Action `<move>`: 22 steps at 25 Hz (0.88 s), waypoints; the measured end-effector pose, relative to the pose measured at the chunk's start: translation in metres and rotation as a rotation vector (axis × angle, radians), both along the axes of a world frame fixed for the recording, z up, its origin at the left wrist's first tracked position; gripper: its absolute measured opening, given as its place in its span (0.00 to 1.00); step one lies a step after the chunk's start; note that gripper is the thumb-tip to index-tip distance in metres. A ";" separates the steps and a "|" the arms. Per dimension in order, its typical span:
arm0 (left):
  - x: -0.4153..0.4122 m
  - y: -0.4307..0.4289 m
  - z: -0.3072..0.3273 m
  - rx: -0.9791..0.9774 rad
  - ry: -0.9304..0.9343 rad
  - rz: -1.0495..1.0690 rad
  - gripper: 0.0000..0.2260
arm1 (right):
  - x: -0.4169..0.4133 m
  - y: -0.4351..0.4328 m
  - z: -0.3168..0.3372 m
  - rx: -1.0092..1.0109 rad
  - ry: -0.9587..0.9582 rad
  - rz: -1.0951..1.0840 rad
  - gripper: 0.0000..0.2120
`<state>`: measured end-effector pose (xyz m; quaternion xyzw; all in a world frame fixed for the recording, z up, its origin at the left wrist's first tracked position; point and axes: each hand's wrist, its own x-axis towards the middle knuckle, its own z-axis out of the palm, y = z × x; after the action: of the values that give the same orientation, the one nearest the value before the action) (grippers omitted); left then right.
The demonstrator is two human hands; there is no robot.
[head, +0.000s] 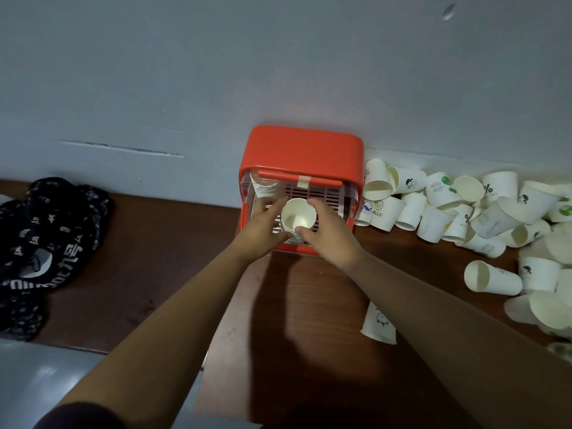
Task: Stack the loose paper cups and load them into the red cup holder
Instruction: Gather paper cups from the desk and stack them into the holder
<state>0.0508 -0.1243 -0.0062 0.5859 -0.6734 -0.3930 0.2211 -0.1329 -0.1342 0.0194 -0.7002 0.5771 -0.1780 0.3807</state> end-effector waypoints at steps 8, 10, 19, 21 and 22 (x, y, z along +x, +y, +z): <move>0.006 -0.006 -0.029 0.173 0.062 0.058 0.32 | -0.013 0.001 -0.046 0.231 -0.106 -0.046 0.36; 0.002 -0.011 -0.031 0.167 0.070 0.084 0.31 | -0.008 -0.003 -0.047 0.186 -0.095 -0.105 0.32; -0.037 -0.035 -0.028 0.057 0.068 0.311 0.18 | -0.006 -0.043 -0.052 0.134 -0.150 -0.200 0.26; -0.041 -0.039 -0.030 0.078 0.064 0.343 0.16 | -0.005 -0.048 -0.058 0.103 -0.162 -0.220 0.23; -0.042 -0.040 -0.032 0.081 0.059 0.347 0.15 | -0.005 -0.050 -0.060 0.086 -0.158 -0.227 0.22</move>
<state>0.0088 -0.1647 -0.0384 0.6899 -0.5389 -0.3928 0.2815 -0.1384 -0.1846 -0.0408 -0.5971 0.6280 -0.2497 0.4321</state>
